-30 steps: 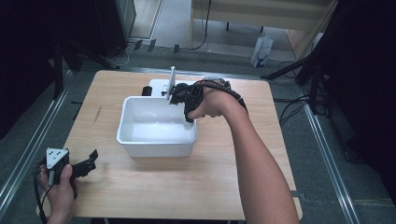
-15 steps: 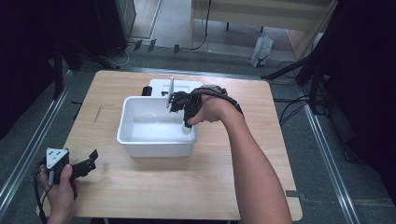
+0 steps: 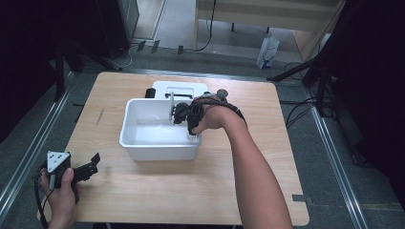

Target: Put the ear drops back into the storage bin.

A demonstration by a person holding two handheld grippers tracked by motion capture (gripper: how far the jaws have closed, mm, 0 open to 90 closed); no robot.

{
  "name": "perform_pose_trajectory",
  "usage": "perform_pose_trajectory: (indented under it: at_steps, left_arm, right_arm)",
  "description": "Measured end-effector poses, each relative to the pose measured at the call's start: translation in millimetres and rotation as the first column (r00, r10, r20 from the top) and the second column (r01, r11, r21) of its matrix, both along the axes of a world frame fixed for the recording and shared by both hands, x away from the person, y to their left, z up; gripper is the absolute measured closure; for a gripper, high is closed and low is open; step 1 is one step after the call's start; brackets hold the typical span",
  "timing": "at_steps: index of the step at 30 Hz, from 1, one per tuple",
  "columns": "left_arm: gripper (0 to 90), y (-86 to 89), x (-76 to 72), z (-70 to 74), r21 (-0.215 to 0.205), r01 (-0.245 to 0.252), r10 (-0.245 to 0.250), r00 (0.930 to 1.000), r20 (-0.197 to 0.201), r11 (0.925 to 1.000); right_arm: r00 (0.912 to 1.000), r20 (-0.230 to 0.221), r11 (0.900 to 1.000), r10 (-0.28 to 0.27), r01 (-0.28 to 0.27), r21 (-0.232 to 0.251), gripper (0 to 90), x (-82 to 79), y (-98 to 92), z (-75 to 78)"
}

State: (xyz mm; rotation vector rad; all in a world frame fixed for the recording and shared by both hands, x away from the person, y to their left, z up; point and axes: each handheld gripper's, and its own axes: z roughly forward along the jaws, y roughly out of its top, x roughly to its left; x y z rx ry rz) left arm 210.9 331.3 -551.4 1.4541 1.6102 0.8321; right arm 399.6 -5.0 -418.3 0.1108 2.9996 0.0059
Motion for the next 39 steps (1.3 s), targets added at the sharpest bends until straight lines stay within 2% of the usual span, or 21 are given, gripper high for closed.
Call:
perform_pose_trajectory:
  at_steps: [1,7,13,28,30,32,34,37,39]
  left_arm:
    - [0.3,0.0,0.0,0.0,-0.001,0.000,0.000,1.0000,0.000,1.0000]
    - [0.3,0.0,0.1,0.0,0.001,0.000,0.000,1.0000,-0.001,1.0000]
    - [0.3,0.0,0.1,0.0,0.001,0.001,-0.001,1.0000,-0.001,1.0000]
    - [0.3,0.4,0.4,-0.2,-0.003,0.002,-0.002,1.0000,0.002,1.0000]
    - [0.3,0.3,0.4,-0.1,-0.003,0.002,-0.002,1.0000,0.002,1.0000]
    - [0.3,0.3,0.4,-0.1,-0.004,0.001,-0.001,1.0000,0.002,1.0000]
    - [0.3,0.4,0.4,-0.1,-0.003,0.002,-0.002,1.0000,0.000,1.0000]
    - [0.3,0.3,0.4,0.0,0.000,0.003,-0.003,1.0000,-0.002,1.0000]
    - [0.3,0.2,0.3,0.0,-0.001,0.003,-0.003,1.0000,-0.002,1.0000]
  right_arm:
    - [0.9998,0.004,1.000,0.018,-0.018,-0.011,72.2,-0.3,0.5,-3.1]
    - [0.9993,0.004,0.999,0.037,-0.037,-0.027,72.1,0.9,2.9,-9.5]
    - [0.9993,-0.004,0.998,0.036,-0.037,-0.048,71.9,1.2,5.7,-14.4]
    - [0.9984,0.004,0.996,0.057,-0.056,-0.066,70.9,1.0,6.7,-15.1]
    - [0.9988,-0.001,0.997,0.048,-0.048,-0.063,68.0,0.4,6.3,-14.7]
    - [0.9988,0.001,0.997,0.049,-0.049,-0.055,59.9,0.1,5.8,-13.4]
    - [0.9990,0.023,0.999,0.038,-0.037,-0.040,53.1,-0.8,5.0,-9.4]
    - [0.9994,0.034,1.000,0.001,0.000,-0.022,49.2,-1.1,3.9,0.9]
    - [0.9984,0.056,1.000,-0.011,0.011,-0.005,45.2,-1.4,3.5,9.0]
